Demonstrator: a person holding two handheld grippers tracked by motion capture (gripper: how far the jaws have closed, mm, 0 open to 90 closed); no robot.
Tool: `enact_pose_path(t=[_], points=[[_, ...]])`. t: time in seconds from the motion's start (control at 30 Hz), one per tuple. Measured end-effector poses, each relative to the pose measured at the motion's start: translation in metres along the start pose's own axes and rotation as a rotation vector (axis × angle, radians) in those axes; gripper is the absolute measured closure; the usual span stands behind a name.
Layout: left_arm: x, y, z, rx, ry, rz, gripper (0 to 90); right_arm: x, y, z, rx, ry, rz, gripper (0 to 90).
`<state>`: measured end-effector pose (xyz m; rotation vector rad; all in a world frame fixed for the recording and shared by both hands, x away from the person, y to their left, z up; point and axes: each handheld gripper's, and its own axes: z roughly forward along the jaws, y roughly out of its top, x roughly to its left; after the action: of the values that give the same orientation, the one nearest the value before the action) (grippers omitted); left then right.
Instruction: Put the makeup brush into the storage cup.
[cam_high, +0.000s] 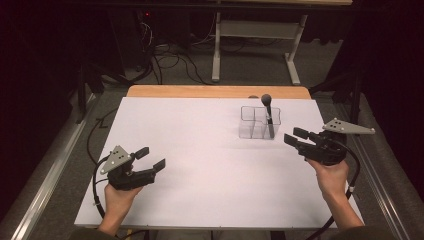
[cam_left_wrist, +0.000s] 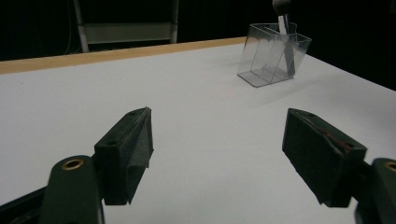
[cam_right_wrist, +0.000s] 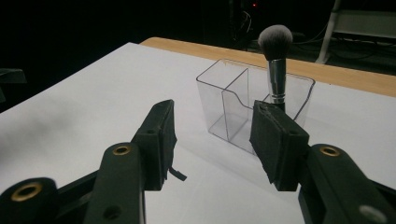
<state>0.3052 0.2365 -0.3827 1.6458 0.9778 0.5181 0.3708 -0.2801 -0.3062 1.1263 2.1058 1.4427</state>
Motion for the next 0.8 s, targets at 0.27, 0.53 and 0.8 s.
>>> enact_pose_path(t=[0.27,0.53,0.8], points=[[0.000,0.000,0.000,0.000,0.000,0.000,24.8,0.002,-0.005,-0.002,-0.009,0.009,0.009,52.1],[0.000,0.000,0.000,0.000,0.000,0.001,24.8,0.005,-0.010,-0.001,-0.008,0.023,0.008,51.5],[0.000,0.000,0.000,0.000,-0.001,0.001,24.8,0.009,-0.015,-0.001,-0.008,0.038,0.011,51.2]])
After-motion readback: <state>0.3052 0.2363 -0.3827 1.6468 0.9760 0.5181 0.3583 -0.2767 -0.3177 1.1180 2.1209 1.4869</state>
